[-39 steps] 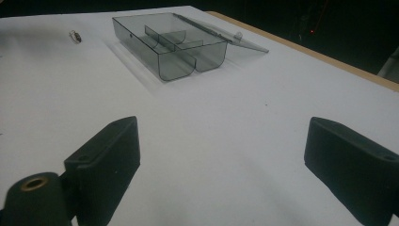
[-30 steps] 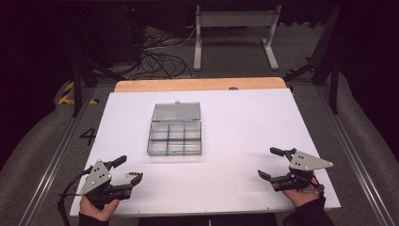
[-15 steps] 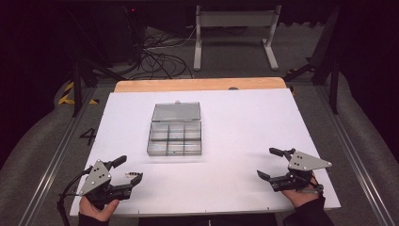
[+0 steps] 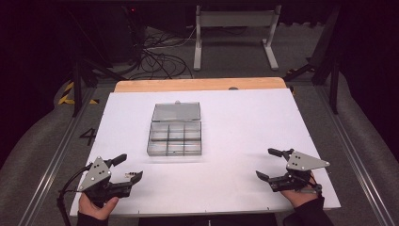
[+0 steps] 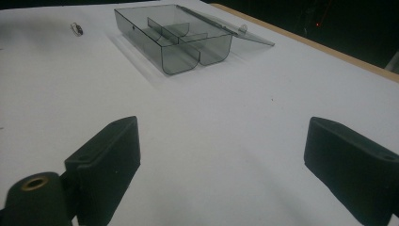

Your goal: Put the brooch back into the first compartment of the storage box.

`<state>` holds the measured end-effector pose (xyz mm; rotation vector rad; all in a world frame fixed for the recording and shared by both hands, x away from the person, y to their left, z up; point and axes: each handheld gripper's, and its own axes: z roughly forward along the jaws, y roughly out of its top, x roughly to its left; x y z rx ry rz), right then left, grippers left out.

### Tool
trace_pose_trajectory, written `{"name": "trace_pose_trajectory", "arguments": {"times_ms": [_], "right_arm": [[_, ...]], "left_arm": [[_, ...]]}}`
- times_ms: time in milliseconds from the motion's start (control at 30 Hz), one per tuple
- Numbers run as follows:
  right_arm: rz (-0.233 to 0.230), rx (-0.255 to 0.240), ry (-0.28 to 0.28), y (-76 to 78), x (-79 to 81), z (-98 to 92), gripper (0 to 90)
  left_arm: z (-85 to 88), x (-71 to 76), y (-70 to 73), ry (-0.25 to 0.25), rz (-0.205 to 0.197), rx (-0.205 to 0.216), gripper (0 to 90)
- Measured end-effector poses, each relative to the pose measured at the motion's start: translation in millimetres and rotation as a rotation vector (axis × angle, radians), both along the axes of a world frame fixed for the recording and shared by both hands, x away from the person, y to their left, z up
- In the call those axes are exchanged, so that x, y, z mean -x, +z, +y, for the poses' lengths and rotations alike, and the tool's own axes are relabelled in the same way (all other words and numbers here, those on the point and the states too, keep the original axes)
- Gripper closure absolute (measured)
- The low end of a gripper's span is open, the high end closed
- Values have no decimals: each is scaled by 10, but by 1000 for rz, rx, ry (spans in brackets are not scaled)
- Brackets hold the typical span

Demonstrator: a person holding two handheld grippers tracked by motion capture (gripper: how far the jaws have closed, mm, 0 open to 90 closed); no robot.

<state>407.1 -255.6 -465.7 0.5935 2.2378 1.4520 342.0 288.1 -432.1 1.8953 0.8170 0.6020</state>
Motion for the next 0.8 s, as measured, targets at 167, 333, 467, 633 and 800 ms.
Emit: {"name": "trace_pose_trajectory", "arguments": {"times_ms": [167,333,467,633,800], "right_arm": [[8,4,5,-7,-7,13,120],[11,8,7,-11,-7,32,120],[15,19,13,-15,-8,49,122],[23,19,12,-21,-13,53,122],[25,18,14,-23,-14,57,123]], "left_arm": [[5,-55,27,-4,14,-4,219],[2,-111,67,-12,23,-11,221],[2,-154,91,-12,27,-25,222],[21,-197,111,-20,43,-30,223],[50,-246,138,-41,72,-11,240]]}}
